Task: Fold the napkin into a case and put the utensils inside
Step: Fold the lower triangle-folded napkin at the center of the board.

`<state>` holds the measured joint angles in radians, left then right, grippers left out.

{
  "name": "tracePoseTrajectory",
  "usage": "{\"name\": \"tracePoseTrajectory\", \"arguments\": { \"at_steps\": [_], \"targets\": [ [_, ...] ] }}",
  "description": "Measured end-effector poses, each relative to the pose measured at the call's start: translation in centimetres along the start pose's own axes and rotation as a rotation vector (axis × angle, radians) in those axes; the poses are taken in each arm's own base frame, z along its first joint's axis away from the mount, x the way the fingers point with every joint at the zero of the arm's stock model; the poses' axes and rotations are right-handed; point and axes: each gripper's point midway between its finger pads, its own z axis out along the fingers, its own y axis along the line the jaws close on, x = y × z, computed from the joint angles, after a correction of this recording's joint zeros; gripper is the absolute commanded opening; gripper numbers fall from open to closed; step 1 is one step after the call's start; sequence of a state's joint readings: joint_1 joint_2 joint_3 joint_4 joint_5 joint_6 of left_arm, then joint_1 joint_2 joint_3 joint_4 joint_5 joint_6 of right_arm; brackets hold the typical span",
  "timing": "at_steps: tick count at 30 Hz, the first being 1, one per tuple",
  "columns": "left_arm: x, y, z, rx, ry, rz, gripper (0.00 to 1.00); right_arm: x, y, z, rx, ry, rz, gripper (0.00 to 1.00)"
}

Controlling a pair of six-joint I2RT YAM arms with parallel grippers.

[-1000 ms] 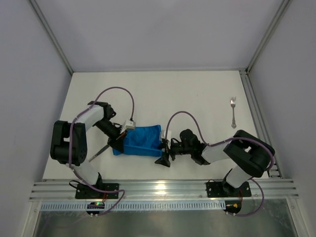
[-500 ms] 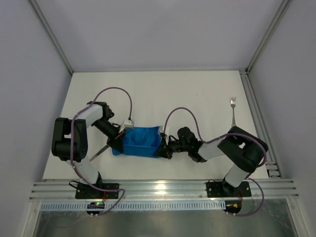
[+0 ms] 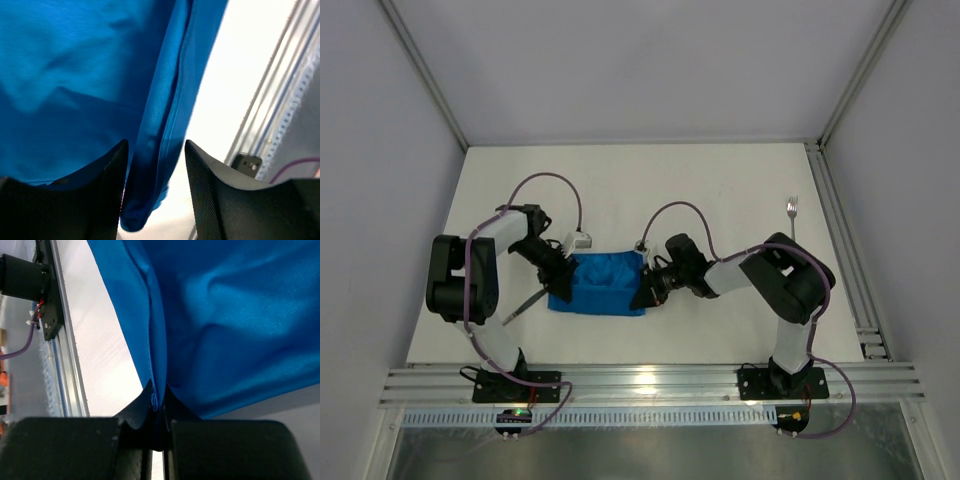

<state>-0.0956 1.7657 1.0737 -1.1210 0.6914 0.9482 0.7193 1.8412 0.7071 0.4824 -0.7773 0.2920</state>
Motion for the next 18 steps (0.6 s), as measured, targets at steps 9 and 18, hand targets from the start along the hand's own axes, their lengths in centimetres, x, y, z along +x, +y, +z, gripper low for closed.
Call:
{"name": "tracePoseTrajectory", "arguments": {
  "at_steps": [9, 18],
  "targets": [
    [-0.8, 3.1, -0.2, -0.142, -0.010, -0.071, 0.03, 0.1, -0.4, -0.1, -0.008, 0.036, 0.102, 0.04],
    [-1.4, 2.7, 0.1, -0.128, -0.034, -0.115, 0.00, 0.1, 0.7, -1.5, 0.009, 0.049, 0.123, 0.04]
  ]
}}
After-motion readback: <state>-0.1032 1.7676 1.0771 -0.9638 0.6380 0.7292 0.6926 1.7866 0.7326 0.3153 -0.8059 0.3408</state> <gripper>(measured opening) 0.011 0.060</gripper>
